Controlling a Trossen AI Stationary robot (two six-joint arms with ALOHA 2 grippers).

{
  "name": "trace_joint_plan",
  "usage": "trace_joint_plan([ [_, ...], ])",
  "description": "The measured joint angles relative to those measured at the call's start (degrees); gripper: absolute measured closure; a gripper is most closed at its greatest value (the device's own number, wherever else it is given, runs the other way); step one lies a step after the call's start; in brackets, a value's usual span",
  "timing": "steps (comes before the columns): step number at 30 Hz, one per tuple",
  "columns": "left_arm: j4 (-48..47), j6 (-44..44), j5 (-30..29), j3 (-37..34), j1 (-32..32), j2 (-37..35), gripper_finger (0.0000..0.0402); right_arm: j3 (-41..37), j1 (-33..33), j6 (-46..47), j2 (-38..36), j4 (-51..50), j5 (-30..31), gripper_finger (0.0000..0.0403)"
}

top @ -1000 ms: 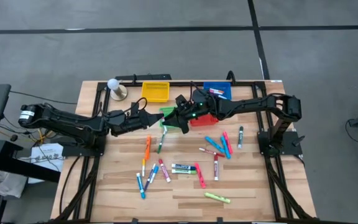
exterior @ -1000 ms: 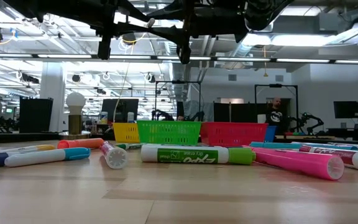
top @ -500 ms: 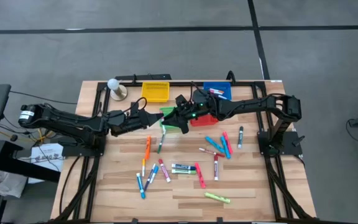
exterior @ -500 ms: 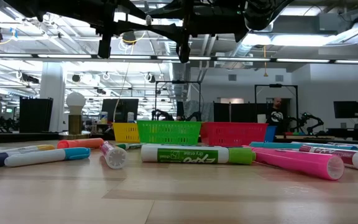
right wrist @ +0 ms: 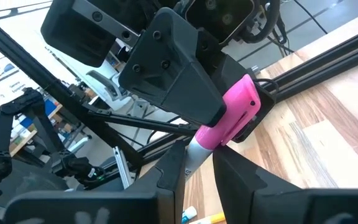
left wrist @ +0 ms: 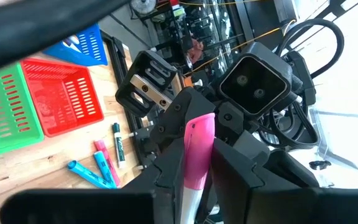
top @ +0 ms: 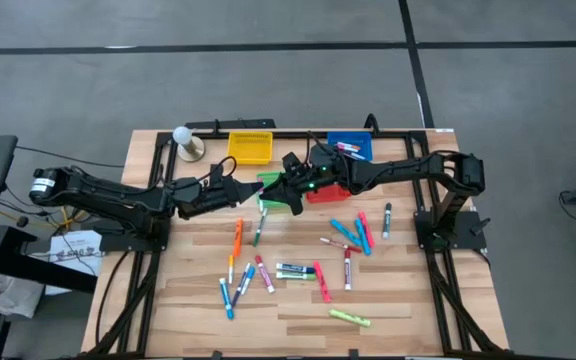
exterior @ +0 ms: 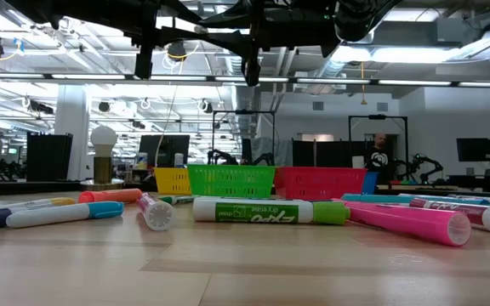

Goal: Pick & Place Markers
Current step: Put the small pink highlighter pen into the blue bin

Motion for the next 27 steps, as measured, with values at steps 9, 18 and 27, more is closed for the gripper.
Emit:
trace_joint_plan([
  [9, 0.3, 0.3, -0.3, 0.0, 0.0, 0.1, 0.0334, 0.0, -0.4, 0.1, 0.0, 0.2, -0.4, 0.0322],
  [18, 1.1, 0.2, -1.3, -0.1, 0.0, 0.1, 0.0334, 0.0, -0.4, 1.6, 0.0, 1.6, -0.4, 0.0249],
  [27, 0.8, 0.5, -1.9, -0.2, 0.1, 0.2, 0.0335, 1.6, -0.8, 7.8, 5.2, 8.2, -2.3, 0.0219],
])
